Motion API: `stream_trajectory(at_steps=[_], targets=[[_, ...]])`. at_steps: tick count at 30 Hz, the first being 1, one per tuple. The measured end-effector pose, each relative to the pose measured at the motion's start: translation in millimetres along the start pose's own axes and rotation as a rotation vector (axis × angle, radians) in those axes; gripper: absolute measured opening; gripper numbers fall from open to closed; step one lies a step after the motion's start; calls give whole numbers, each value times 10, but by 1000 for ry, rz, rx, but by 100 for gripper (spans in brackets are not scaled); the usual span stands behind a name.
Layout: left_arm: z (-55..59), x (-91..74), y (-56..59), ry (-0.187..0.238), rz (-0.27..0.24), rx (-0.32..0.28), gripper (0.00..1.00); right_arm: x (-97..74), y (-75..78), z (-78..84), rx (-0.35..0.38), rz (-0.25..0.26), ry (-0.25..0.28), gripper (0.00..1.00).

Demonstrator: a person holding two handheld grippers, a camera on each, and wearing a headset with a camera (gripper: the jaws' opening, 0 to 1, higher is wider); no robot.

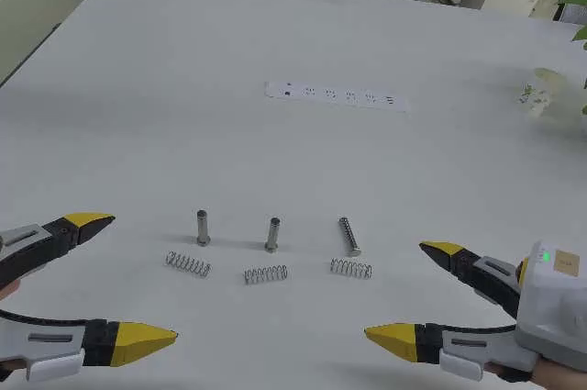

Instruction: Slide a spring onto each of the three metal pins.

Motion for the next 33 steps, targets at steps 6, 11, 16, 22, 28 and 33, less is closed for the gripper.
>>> stream_trajectory(at_steps=[6,11,16,22,28,33], targets=[[2,-5,8,-4,1,4,94,-7,13,6,0,7,-5,85],[16,-27,0,-6,-6,2,94,-28,31,-4,-1,12,-3,85],[27,-42,-4,-4,-10,0,94,-33,32,5,2,16,-3,85],[34,-43,8,-3,-10,4,95,-17,6,13,5,9,-3,85],[30,-47,1,4,-8,3,97,-9,-1,4,7,4,0,85],[43,-47,-8,1,-14,2,98,-15,-3,12,9,0,-2,86]])
Point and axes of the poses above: the centre of the closed fingertips' face, and the gripper's own axes: x roughly forward along the fingers, y roughly to its right, z roughly out of its underside, the point moved 4 cm from there along -x, roughly backward along the fingers, and after that the axes turned 10 degrees about -x, right-handed, at the moved point
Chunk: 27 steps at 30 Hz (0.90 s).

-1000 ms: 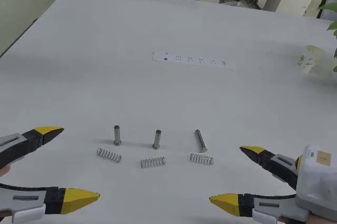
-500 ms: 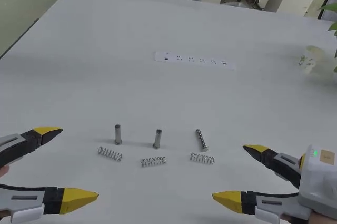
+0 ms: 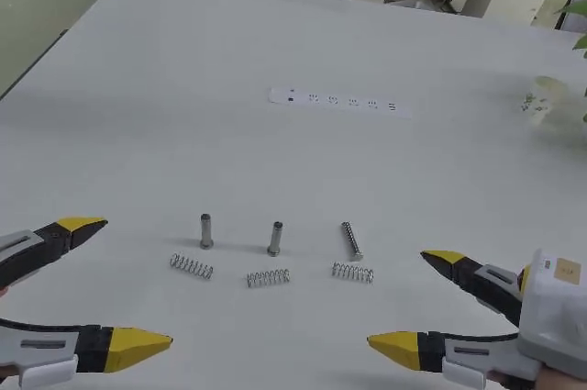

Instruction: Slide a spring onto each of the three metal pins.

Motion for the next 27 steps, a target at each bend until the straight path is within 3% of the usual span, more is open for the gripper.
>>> stream_trajectory(at_steps=[14,27], targets=[[1,8,17,-4,19,-11,98,19,-26,-44,54,-14,47,99],[2,2,-12,-10,20,-18,98,-1,4,16,51,-9,16,99]])
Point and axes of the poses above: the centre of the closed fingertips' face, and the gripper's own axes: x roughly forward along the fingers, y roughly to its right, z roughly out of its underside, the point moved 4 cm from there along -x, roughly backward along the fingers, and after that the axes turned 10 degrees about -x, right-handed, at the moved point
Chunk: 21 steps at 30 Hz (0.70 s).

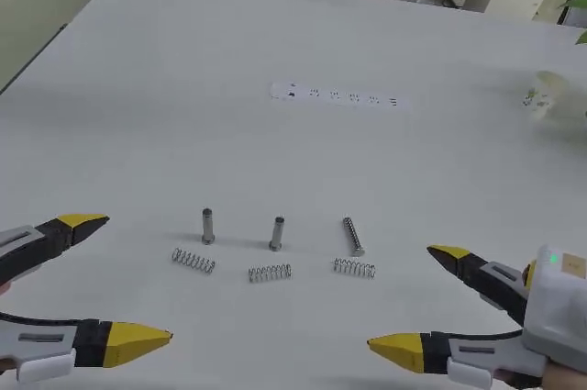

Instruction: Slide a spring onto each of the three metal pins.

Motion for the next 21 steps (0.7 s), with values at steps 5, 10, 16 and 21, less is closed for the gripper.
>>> stream_trajectory(at_steps=[5,10,16,21], targets=[[4,1,-7,2,4,-2,98,-7,3,10,0,1,-5,99],[8,-10,-13,-1,2,-2,98,8,32,5,1,5,-7,98],[15,-39,-35,-1,-7,-3,98,61,74,-34,-20,5,-30,98],[16,-46,-42,0,-11,-6,97,106,95,-95,-18,-9,-30,94]])
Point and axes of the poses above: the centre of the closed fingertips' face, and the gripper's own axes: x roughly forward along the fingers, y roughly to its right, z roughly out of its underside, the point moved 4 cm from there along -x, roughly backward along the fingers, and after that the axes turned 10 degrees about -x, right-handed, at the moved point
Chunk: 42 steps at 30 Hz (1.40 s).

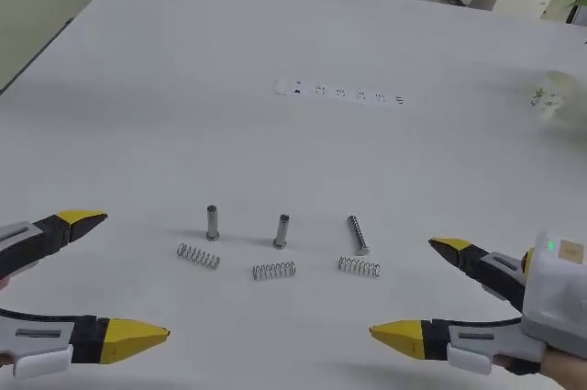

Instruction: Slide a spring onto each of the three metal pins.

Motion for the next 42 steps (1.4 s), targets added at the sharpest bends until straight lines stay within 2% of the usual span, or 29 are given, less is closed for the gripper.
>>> stream_trajectory(at_steps=[4,8,13,19,22,24,27,37,42], targets=[[6,-2,-1,0,-2,-1,97,37,31,-51,12,-6,2,87],[6,-7,-2,0,-2,-1,97,80,96,-117,21,3,-4,84],[2,-13,-11,3,-3,-3,97,131,202,-192,108,6,-33,75],[8,-9,-1,0,0,-3,97,178,300,-257,152,15,-47,62],[3,-5,11,2,2,-1,97,212,378,-243,185,25,-69,55],[2,3,13,3,3,-2,97,234,421,-185,207,33,-111,49],[1,16,23,4,4,-5,97,276,454,-138,204,34,-153,48],[15,25,28,0,2,-8,97,420,531,-247,241,39,-180,44],[16,19,18,1,-3,-11,97,498,549,-219,248,34,-233,41]])
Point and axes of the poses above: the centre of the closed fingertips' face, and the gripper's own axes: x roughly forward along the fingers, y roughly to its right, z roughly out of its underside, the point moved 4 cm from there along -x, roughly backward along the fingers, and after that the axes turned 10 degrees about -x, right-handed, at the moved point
